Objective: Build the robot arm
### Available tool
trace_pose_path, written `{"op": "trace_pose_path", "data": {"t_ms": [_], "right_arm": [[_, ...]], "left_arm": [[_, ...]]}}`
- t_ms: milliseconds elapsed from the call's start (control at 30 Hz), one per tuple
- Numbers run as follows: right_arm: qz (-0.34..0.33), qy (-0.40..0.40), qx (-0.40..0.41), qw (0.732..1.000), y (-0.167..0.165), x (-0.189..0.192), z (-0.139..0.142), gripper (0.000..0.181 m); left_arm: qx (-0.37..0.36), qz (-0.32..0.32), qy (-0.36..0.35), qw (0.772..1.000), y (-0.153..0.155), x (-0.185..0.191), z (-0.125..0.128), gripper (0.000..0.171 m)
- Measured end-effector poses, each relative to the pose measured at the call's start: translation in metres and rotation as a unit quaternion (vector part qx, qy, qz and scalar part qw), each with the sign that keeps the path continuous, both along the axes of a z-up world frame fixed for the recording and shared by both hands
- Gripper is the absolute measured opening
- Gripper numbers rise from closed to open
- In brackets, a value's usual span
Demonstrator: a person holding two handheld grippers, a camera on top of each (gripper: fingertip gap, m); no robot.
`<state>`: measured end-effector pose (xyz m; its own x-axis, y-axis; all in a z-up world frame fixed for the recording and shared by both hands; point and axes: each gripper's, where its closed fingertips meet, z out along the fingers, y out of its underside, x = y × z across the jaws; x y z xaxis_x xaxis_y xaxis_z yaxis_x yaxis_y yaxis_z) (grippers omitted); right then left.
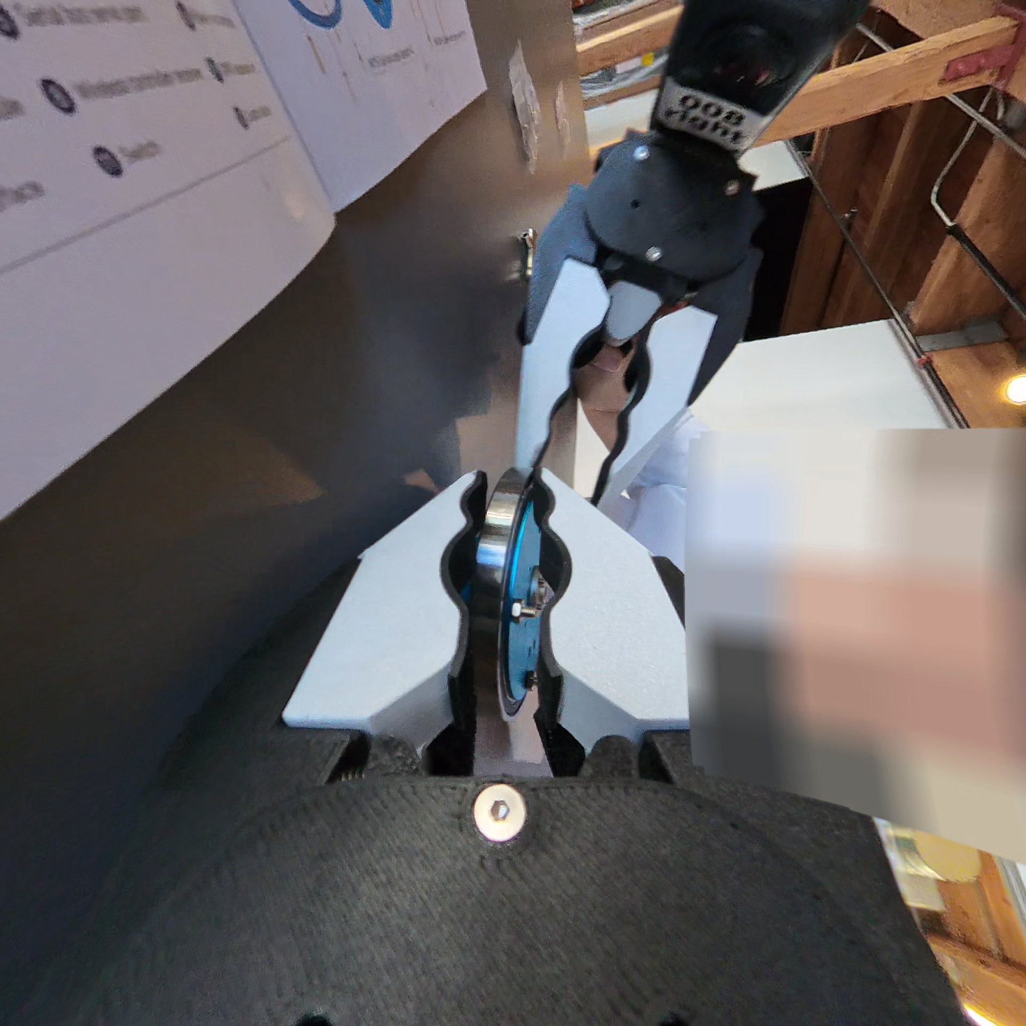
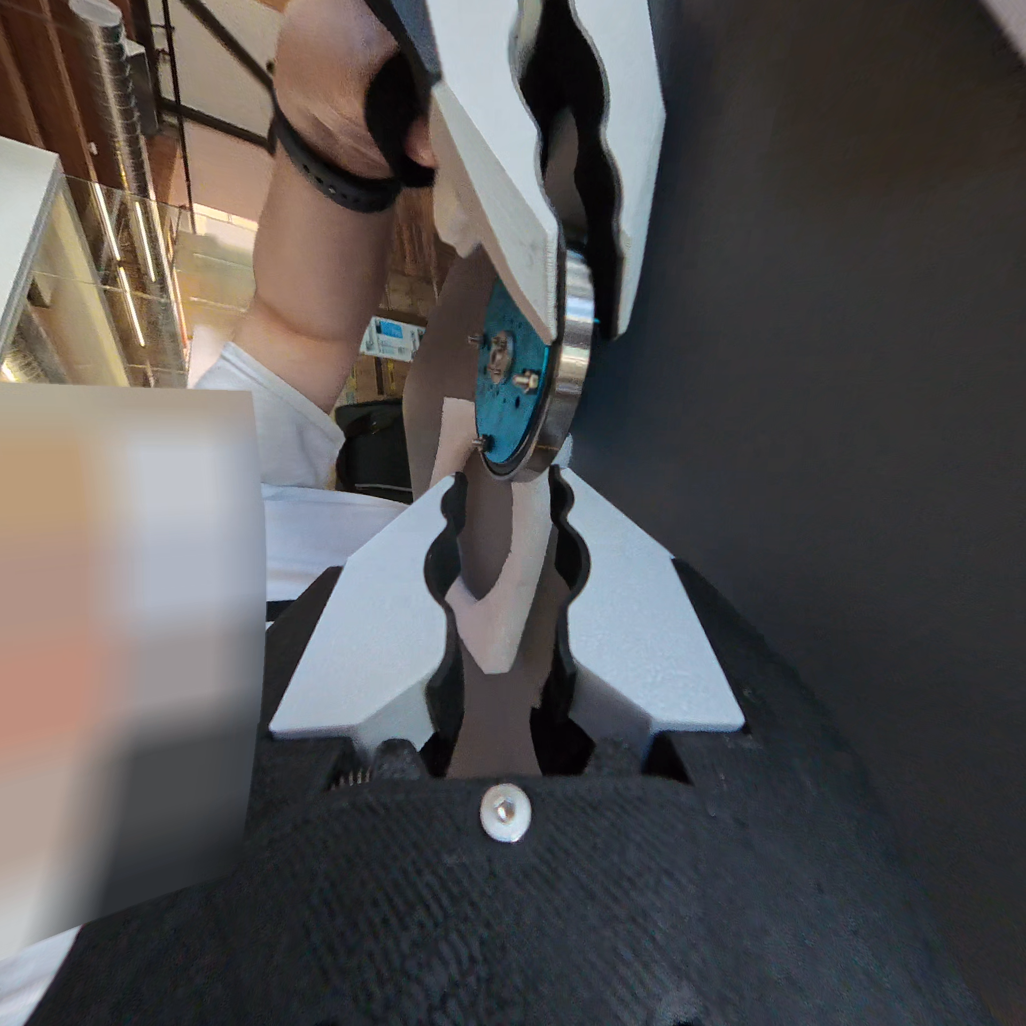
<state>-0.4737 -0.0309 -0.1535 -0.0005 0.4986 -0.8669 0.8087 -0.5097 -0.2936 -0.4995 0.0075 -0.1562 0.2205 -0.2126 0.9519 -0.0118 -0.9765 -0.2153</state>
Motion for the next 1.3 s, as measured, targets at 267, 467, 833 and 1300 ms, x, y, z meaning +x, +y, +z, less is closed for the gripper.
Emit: {"op": "trace_pose_path", "data": {"t_ms": [267,467,833,1300], "right_arm": [[-0.041,0.017,0.167,0.985,0.024,0.004,-0.014,0.023],[-0.028,0.128,0.288,0.949,0.025,0.019,0.023,0.013],[0.045,0.159,0.574,0.802,0.099,0.190,0.005,0.042],[0.154,0.173,0.495,0.837,0.095,0.194,-0.027,0.006]], "left_arm": [[0.066,0.069,-0.001,0.995,0.010,-0.010,0.022,0.028],[0.154,0.099,0.050,0.982,0.003,-0.031,0.033,0.032],[0.471,0.212,0.103,0.850,-0.091,0.004,0.110,0.030],[0.406,0.203,0.175,0.874,-0.049,0.167,0.065,0.022]]}}
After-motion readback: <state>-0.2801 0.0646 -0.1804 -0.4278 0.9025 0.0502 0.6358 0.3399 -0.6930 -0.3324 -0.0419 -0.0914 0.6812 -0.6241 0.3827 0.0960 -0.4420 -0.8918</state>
